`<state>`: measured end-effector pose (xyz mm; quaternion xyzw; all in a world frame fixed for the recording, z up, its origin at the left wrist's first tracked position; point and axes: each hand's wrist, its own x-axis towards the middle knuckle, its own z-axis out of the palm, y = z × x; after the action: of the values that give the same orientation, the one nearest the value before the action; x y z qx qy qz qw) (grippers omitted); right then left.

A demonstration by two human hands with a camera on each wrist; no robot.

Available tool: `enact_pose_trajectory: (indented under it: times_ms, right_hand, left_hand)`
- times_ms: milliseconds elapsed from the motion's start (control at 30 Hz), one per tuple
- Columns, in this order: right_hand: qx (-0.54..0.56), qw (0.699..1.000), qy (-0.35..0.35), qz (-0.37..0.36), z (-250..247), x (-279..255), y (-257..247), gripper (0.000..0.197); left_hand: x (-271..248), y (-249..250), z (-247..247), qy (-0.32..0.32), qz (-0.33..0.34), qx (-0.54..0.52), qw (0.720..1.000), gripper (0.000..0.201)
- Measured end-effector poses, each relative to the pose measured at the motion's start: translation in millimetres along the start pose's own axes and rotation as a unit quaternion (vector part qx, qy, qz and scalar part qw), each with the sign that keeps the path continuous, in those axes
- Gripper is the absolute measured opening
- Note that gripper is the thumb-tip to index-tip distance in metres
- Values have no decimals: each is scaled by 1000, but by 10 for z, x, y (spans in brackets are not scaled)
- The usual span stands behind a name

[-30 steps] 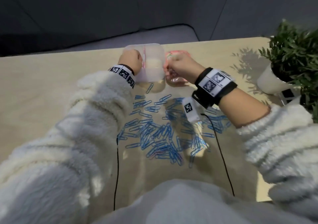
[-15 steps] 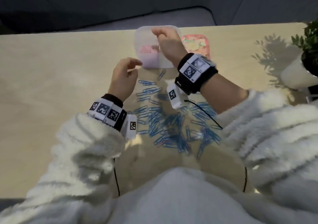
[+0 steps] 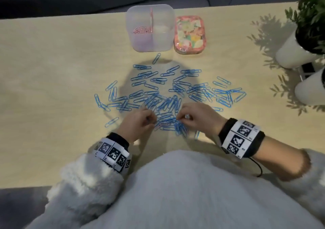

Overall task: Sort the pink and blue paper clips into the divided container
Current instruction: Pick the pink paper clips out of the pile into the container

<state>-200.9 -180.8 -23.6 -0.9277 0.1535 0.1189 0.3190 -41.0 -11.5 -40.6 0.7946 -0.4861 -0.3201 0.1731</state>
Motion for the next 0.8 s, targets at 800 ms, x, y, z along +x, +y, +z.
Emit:
enact_pose_trajectory:
  times_ms: [800]
  right_hand:
    - [345,922,148,98,-323,-273,386,7]
  left_hand:
    - [67,304,140,11,-5,83,997,12]
